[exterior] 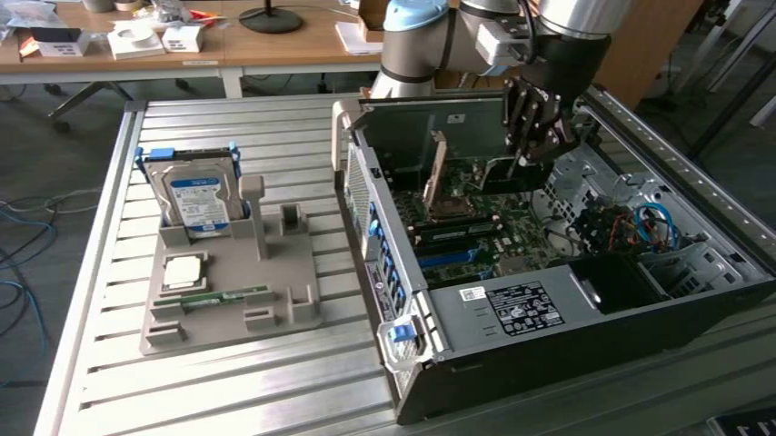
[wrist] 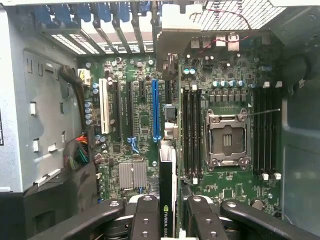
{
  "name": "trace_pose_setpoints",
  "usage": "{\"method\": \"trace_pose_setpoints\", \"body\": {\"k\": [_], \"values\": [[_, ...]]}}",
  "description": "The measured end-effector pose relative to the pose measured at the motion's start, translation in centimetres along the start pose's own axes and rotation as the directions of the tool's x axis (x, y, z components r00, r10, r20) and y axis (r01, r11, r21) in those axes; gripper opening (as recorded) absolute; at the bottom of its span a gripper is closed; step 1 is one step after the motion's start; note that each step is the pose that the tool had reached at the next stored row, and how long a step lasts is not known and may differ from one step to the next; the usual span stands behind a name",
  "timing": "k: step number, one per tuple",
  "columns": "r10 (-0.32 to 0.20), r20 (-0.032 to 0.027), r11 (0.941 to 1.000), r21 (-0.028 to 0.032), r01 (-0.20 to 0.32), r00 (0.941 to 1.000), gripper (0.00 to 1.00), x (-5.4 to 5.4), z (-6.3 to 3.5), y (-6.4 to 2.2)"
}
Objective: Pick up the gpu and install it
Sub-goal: 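Insert the gpu into the slot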
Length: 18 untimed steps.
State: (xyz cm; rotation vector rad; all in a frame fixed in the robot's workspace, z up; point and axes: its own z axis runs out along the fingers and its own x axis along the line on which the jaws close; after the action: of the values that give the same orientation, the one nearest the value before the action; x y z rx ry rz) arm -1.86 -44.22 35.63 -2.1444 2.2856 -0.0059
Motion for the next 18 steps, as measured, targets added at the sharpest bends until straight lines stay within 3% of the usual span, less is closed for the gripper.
{"method": "trace_pose_setpoints", "body": {"k": [18], "values": [[0.0, 0.0001, 1.0, 0.0, 0.0, 1.0, 0.26, 0.0, -0.04, 0.0]]}}
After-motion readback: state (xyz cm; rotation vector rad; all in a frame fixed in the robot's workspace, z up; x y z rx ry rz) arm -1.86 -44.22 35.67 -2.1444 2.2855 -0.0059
